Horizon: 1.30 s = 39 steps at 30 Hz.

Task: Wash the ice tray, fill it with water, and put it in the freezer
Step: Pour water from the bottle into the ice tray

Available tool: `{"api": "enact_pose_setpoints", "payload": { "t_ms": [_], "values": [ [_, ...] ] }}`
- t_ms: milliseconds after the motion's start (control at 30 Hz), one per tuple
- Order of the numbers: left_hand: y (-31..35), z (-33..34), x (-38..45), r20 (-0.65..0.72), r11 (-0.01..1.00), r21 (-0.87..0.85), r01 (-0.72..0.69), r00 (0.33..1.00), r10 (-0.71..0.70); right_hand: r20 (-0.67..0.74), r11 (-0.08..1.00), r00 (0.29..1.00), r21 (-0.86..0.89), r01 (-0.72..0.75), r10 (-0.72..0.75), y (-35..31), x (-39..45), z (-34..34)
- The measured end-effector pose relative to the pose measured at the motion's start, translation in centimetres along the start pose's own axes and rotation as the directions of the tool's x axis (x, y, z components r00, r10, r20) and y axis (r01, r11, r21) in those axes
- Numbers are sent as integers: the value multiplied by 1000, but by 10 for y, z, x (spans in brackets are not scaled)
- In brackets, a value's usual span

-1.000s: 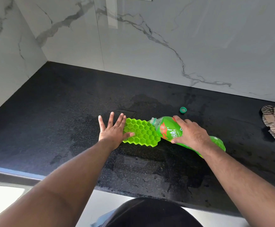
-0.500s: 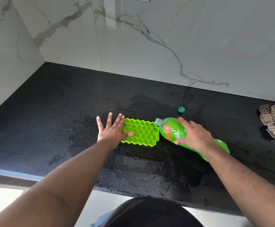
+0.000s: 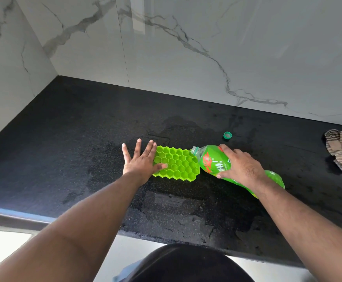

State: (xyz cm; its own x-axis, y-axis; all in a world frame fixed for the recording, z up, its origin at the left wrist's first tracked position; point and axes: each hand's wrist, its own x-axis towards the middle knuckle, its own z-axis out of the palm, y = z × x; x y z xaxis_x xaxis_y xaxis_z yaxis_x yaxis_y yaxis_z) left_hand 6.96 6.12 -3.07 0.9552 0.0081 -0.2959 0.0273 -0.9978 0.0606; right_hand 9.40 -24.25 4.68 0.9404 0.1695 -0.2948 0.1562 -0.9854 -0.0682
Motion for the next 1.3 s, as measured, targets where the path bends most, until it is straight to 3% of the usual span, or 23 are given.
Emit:
{"api": "enact_pose_setpoints", "payload": {
  "t_ms": [1300],
  "values": [
    [-1,-1,-1,16,999,-34,2,1000,-2,-3,995,996,-38,91,-91,-39,14,-7]
  ]
}}
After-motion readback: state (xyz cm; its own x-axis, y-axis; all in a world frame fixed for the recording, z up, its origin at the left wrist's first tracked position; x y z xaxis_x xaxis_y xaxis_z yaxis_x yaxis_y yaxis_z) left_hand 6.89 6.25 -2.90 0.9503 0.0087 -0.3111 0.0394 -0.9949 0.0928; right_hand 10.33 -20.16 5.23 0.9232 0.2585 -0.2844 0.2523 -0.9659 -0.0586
